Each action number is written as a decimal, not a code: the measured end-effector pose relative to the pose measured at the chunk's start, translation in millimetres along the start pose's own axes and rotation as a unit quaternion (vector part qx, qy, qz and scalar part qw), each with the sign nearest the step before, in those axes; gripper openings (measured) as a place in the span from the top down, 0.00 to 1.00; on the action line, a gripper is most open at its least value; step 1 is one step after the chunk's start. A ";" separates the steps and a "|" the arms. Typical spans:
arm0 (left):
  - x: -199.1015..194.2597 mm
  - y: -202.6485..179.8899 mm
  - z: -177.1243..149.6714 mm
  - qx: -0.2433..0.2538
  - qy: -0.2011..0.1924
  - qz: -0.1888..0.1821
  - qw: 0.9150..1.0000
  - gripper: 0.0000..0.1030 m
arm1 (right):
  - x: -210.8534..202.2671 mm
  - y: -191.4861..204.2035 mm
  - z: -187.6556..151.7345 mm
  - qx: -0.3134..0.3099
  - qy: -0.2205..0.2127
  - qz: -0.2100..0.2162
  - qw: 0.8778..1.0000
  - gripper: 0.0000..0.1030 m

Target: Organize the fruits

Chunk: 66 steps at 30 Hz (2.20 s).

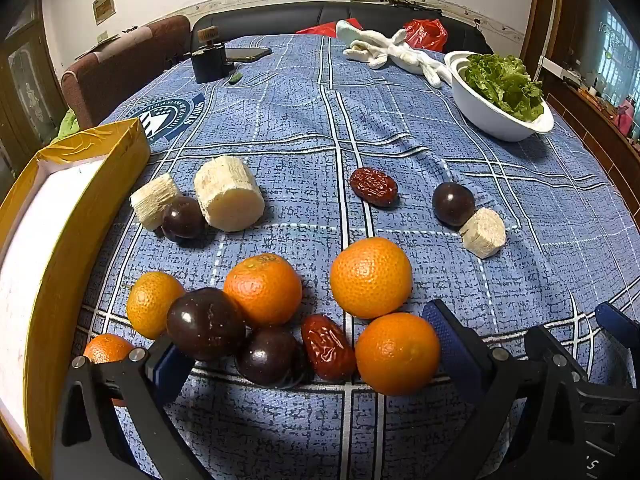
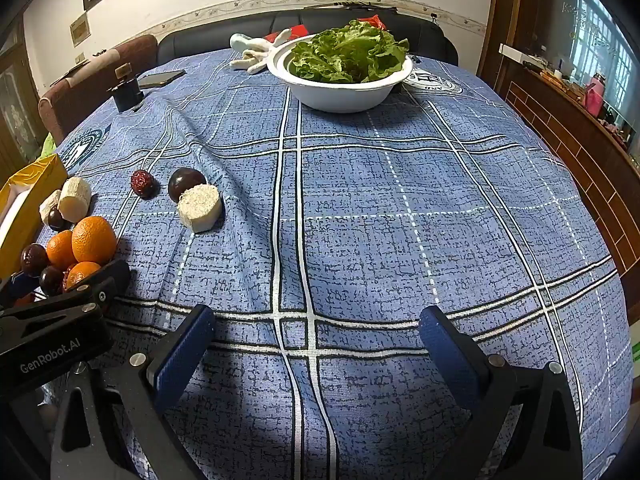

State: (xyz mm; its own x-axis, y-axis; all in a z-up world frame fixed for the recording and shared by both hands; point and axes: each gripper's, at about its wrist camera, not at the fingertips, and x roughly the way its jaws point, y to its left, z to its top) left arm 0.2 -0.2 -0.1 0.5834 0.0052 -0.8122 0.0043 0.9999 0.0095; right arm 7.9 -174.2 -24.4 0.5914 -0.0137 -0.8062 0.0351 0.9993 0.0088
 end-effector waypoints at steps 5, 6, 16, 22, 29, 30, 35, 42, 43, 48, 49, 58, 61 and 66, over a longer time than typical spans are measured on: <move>0.0 0.2 0.0 -0.001 -0.002 -0.004 1.000 0.00 | 0.0 0.0 0.0 0.000 0.000 0.000 1.000 0.00; 0.1 0.1 0.2 -0.001 -0.002 -0.003 1.000 0.00 | 0.0 0.0 0.1 0.000 0.000 0.000 1.000 0.00; -0.1 0.2 0.0 -0.002 -0.003 -0.002 1.000 0.00 | 0.0 0.0 0.1 0.000 0.000 0.000 1.000 0.00; -0.1 0.2 -0.1 -0.002 -0.003 -0.002 1.000 0.00 | 0.0 0.0 0.1 0.000 0.000 0.000 1.000 0.00; 2.1 4.2 1.5 0.014 0.027 -0.017 0.999 0.00 | -0.3 -0.1 -0.2 0.002 -0.001 0.002 1.000 0.00; 2.3 5.5 1.7 0.017 0.028 -0.018 0.999 0.00 | -0.3 -0.6 -0.2 0.004 -0.001 0.003 1.000 0.00; -18.5 15.8 -14.6 0.010 0.014 -0.056 0.998 0.07 | 1.9 -0.4 2.5 0.004 0.001 -0.002 1.000 0.00; -122.9 71.1 -19.7 -0.010 -0.150 -0.068 0.986 0.19 | 2.5 -0.7 3.0 0.004 0.002 0.000 1.000 0.00; -152.1 89.4 -18.6 -0.018 -0.190 -0.052 0.980 0.19 | 2.6 -1.0 3.4 0.002 0.008 0.002 1.000 0.00; -234.0 160.1 -23.1 -0.066 -0.292 -0.027 0.954 0.02 | 0.5 1.9 3.7 0.004 0.054 -0.004 0.999 0.00; -239.9 167.7 -26.8 -0.071 -0.300 -0.023 0.951 0.00 | -0.3 3.8 2.5 -0.001 0.056 -0.001 0.998 0.00; -221.3 200.2 -46.2 -0.114 -0.271 -0.008 0.956 0.00 | -50.1 26.3 -1.2 -0.002 -0.008 0.067 0.998 0.17; -201.8 188.8 -45.2 -0.092 -0.249 -0.032 0.964 0.00 | -65.2 57.2 -2.3 -0.038 -0.017 0.123 0.991 0.17; -171.1 169.1 -44.9 -0.054 -0.205 -0.055 0.976 0.00 | -53.8 117.3 -8.6 -0.099 0.002 0.195 0.976 0.42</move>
State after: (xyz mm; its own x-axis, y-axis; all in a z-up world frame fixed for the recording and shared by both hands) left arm -135.4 168.4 114.3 0.8604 -0.0847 -0.5025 0.0135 0.9895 -0.1438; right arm -26.7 -55.9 14.9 0.5247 0.3684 -0.7675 -0.3490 0.9154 0.2007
